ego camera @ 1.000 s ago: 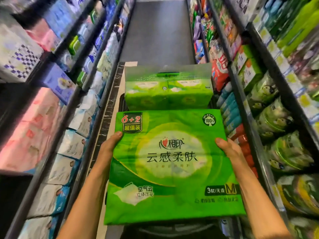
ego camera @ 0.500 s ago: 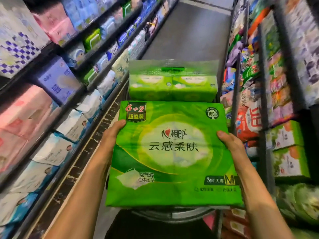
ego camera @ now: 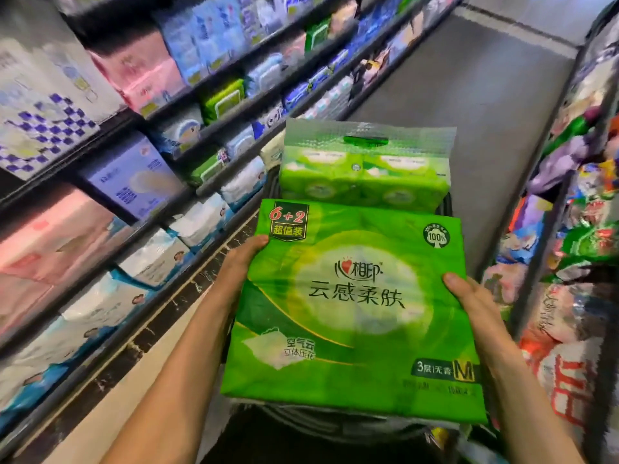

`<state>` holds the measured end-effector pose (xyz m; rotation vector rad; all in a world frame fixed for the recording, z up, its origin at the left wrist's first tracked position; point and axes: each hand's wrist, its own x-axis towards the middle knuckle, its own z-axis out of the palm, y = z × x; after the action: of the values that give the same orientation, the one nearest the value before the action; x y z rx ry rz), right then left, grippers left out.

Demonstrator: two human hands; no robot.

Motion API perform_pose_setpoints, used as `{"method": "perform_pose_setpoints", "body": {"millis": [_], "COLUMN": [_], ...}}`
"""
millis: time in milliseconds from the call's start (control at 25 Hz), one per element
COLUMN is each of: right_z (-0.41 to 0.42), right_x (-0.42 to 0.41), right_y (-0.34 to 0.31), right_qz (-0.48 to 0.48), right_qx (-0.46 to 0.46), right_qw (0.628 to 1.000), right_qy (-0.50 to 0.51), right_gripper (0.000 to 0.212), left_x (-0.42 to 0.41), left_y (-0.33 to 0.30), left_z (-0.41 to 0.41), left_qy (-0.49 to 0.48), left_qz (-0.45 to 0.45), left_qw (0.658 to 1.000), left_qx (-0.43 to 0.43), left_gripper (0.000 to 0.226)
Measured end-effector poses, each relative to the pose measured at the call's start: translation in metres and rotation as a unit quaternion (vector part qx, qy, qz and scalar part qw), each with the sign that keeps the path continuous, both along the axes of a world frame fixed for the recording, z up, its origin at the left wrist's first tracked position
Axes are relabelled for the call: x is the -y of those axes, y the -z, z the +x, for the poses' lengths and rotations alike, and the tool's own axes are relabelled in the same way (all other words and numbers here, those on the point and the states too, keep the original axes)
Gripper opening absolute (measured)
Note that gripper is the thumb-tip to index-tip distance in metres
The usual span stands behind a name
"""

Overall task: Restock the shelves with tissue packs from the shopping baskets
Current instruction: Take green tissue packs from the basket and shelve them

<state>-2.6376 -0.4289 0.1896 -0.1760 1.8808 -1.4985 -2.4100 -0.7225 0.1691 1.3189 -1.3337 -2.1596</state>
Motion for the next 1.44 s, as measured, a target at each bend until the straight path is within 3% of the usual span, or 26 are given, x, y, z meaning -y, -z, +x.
{"method": "perform_pose_setpoints", "body": {"millis": [160,360,480,600,680,920,1000,1080,1200,1280,1360,1440], "right_z": [-0.132,-0.238,-0.267,-0.289,-0.294,-0.305,-0.304,-0.307,-0.306,-0.307,-0.307,-0.299], "right_x": [0.055,0.123,0.176,0.224,0.251,0.307,0.308,0.307,0.307,0.314,0.320,0.325], "right_y": [0.041,0.119,0.193,0.265,0.323,0.459,0.484,0.495,0.488,0.480,0.463,0.432], "right_qz": [0.036,0.058,0.073,0.096,0.100,0.119,0.116,0.116,0.136,0.151,0.191,0.233], "right_qx": [0.035,0.045,0.065,0.043,0.041,0.037,0.046,0.055,0.050,0.045,0.048,-0.011], "right_qw": [0.990,0.972,0.956,0.936,0.924,0.892,0.892,0.893,0.887,0.867,0.832,0.819], "right_qy": [-0.134,-0.223,-0.275,-0.337,-0.368,-0.434,-0.433,-0.432,-0.438,-0.472,-0.519,-0.524], "right_gripper": [0.111,0.092,0.054,0.070,0.064,0.102,0.098,0.093,0.111,0.111,0.101,0.094], "left_x": [-0.003,-0.020,-0.013,0.001,0.005,0.014,0.002,-0.002,0.002,0.012,0.021,0.028], "left_y": [0.045,0.120,0.187,0.261,0.321,0.480,0.515,0.524,0.511,0.502,0.477,0.446], "left_z": [-0.065,-0.120,-0.133,-0.142,-0.143,-0.153,-0.149,-0.151,-0.150,-0.144,-0.143,-0.136], "left_qy": [-0.129,-0.211,-0.275,-0.309,-0.317,-0.377,-0.379,-0.360,-0.328,-0.309,-0.264,-0.224], "left_qz": [0.014,0.048,0.070,0.085,0.084,0.117,0.128,0.117,0.122,0.145,0.126,0.081], "left_qw": [0.990,0.973,0.954,0.941,0.939,0.908,0.903,0.915,0.923,0.927,0.934,0.930], "left_qx": [0.052,0.083,0.099,0.110,0.104,0.140,0.158,0.141,0.161,0.159,0.206,0.281], "left_gripper": [0.052,0.053,0.057,0.048,0.044,0.050,0.056,0.055,0.065,0.076,0.083,0.095]}}
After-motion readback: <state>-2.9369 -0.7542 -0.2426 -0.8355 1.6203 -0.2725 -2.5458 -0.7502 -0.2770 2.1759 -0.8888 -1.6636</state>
